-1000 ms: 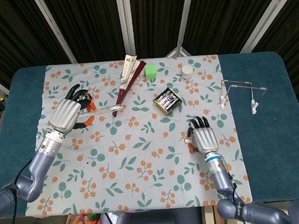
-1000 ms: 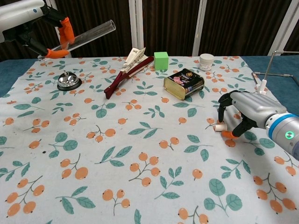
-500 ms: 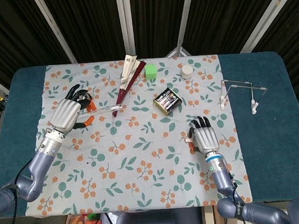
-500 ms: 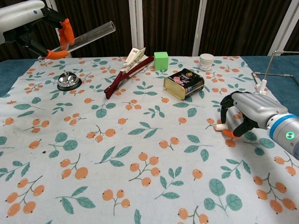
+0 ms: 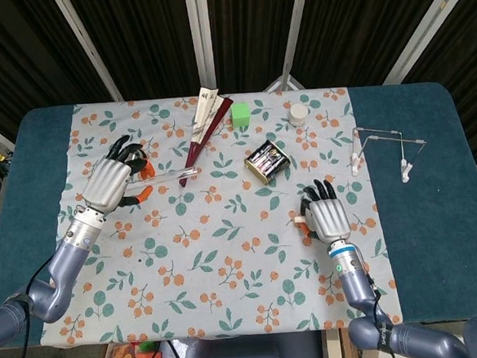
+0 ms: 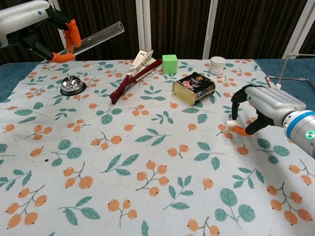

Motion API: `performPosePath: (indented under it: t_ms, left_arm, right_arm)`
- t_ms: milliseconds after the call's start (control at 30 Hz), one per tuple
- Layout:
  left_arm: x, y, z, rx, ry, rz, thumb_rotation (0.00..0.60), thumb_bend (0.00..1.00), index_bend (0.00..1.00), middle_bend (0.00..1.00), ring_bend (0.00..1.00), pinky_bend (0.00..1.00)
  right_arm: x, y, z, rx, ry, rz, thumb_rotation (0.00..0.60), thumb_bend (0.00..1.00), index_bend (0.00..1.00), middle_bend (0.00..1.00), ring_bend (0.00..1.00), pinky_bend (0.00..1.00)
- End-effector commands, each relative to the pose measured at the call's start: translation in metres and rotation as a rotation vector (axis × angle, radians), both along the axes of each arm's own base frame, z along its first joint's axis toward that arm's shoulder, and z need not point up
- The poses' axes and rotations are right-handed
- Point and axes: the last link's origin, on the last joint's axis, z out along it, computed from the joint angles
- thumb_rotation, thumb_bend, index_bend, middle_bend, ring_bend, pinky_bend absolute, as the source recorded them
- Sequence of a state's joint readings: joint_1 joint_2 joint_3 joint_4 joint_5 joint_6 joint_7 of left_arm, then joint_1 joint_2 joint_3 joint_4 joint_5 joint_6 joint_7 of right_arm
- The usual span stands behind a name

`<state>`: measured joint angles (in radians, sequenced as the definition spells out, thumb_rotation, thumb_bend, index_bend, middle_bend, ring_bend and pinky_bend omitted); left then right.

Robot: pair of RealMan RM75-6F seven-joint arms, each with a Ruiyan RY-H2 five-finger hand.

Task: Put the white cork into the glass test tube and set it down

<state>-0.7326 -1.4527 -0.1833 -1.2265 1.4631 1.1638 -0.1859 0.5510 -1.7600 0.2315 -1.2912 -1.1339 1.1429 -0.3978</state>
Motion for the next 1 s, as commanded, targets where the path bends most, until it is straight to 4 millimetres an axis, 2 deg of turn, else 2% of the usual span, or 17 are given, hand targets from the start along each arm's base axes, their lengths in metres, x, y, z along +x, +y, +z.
performPosePath:
  t_ms: [33, 300, 700, 1000]
  left_arm:
    - [0.002, 0.000, -0.002, -0.004, -0.002, -0.003, 0.600, 0.58, 0.62, 0.67, 0.17, 0.00]
    - [0.013, 0.000, -0.013, -0.018, -0.026, -0.009, 0.600, 0.58, 0.62, 0.67, 0.17, 0.00]
    - [0.034, 0.006, -0.040, -0.043, -0.055, -0.015, 0.600, 0.58, 0.62, 0.67, 0.19, 0.00]
    - [0.051, 0.010, -0.052, -0.059, -0.091, 0.008, 0.600, 0.58, 0.62, 0.67, 0.19, 0.00]
  right_arm:
    - [0.005, -0.005, 0.009, -0.027, -0.013, 0.022, 0.600, 0.43, 0.65, 0.23, 0.00, 0.00]
    - [0.020, -0.021, 0.041, -0.118, -0.037, 0.085, 0.600, 0.43, 0.65, 0.23, 0.00, 0.00]
    - [0.047, -0.049, 0.093, -0.281, -0.011, 0.249, 0.600, 0.43, 0.65, 0.23, 0.00, 0.00]
    - [0.060, -0.059, 0.113, -0.355, 0.076, 0.395, 0.600, 0.43, 0.66, 0.23, 0.00, 0.00]
